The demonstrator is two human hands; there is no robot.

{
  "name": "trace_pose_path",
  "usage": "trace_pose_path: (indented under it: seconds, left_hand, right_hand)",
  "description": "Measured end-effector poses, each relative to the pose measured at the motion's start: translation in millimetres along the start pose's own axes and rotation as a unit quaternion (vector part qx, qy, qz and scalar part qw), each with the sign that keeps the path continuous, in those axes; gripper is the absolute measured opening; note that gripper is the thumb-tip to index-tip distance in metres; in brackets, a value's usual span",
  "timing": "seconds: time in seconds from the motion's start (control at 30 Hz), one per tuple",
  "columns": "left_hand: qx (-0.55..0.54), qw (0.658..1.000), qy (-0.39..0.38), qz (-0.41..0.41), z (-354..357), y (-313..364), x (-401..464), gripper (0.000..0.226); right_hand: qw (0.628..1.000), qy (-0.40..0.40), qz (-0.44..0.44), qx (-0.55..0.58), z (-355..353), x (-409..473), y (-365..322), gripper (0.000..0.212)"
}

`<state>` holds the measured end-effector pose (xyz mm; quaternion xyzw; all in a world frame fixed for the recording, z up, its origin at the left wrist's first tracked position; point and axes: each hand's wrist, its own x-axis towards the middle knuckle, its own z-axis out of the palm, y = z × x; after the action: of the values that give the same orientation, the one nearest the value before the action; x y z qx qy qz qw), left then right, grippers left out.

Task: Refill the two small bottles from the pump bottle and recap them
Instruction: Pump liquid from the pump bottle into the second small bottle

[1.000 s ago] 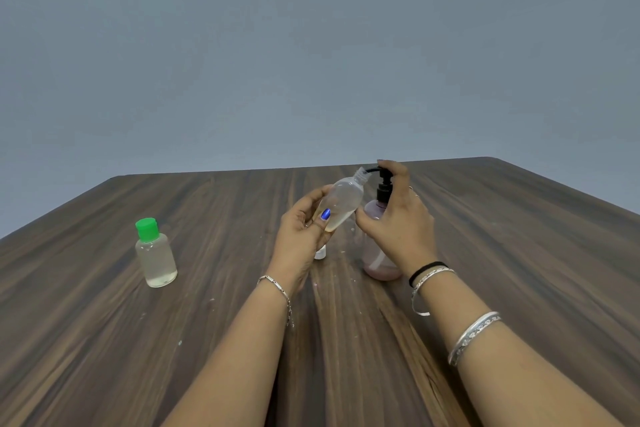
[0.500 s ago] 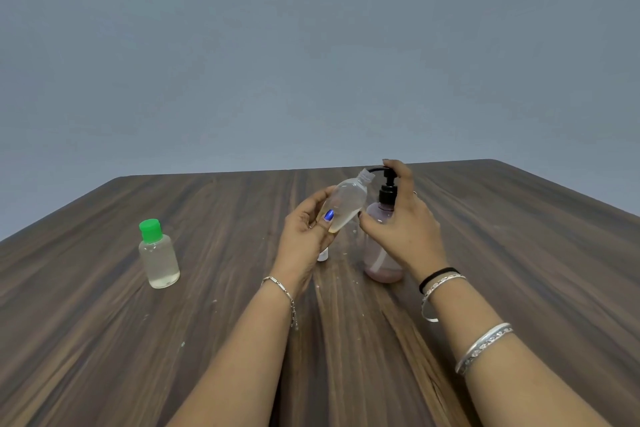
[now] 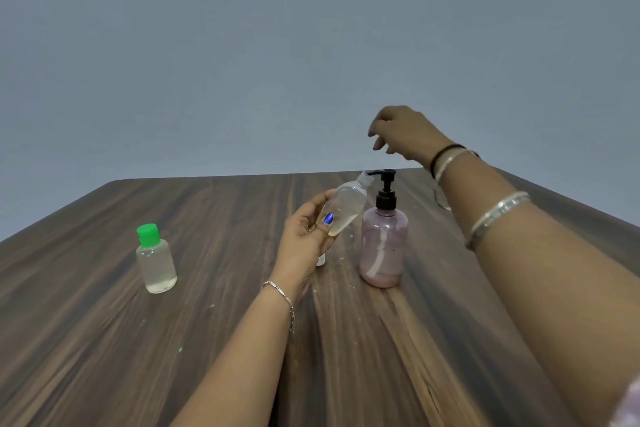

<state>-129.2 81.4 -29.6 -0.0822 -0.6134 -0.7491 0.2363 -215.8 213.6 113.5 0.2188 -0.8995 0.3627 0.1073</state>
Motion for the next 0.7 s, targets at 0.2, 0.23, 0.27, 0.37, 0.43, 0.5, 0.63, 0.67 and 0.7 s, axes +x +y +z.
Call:
trace_pose_path:
  seconds: [0.2, 0.23, 0.27, 0.37, 0.43, 0.5, 0.63, 0.67, 0.7]
  left_hand:
    - [0.004, 1.0, -0.004, 0.004, -1, 0, 0, 0.032]
    - [0.002, 1.0, -0.005, 0.003, -1, 0, 1, 0.032]
    - [0.0, 1.0, -0.006, 0.003, -1, 0, 1, 0.031]
    - [0.002, 1.0, -0.002, 0.002, 0, 0, -1, 0.031]
    - [0.005, 1.0, 0.0, 0.001, 0, 0, -1, 0.031]
    - [0.011, 1.0, 0.003, -0.004, 1, 1, -2, 0.031]
    - [0.015, 1.0, 0.003, -0.007, 0, 0, -1, 0.032]
    - [0.017, 1.0, 0.003, -0.005, 0, 0, -1, 0.033]
    - [0.017, 1.0, 0.005, -0.003, 0, 0, 0, 0.034]
  right_hand:
    - [0.98, -0.155, 0.077, -0.094, 25, 2, -2, 0.029]
    - [0.981, -0.15, 0.079, -0.09, 27, 2, 0, 0.032]
    - [0.983, -0.141, 0.078, -0.088, 28, 0, 0, 0.033]
    - [0.984, -0.132, 0.058, -0.104, 29, -1, -2, 0.034]
    - [0.978, -0.155, 0.048, -0.13, 30, -5, -3, 0.032]
    - [0.968, -0.188, 0.066, -0.156, 30, -11, -2, 0.023]
    - [0.965, -0.18, 0.074, -0.177, 29, -18, -4, 0.036]
    - [0.968, -0.164, 0.057, -0.18, 31, -17, -3, 0.035]
    - [0.965, -0.165, 0.047, -0.198, 32, -16, -5, 0.031]
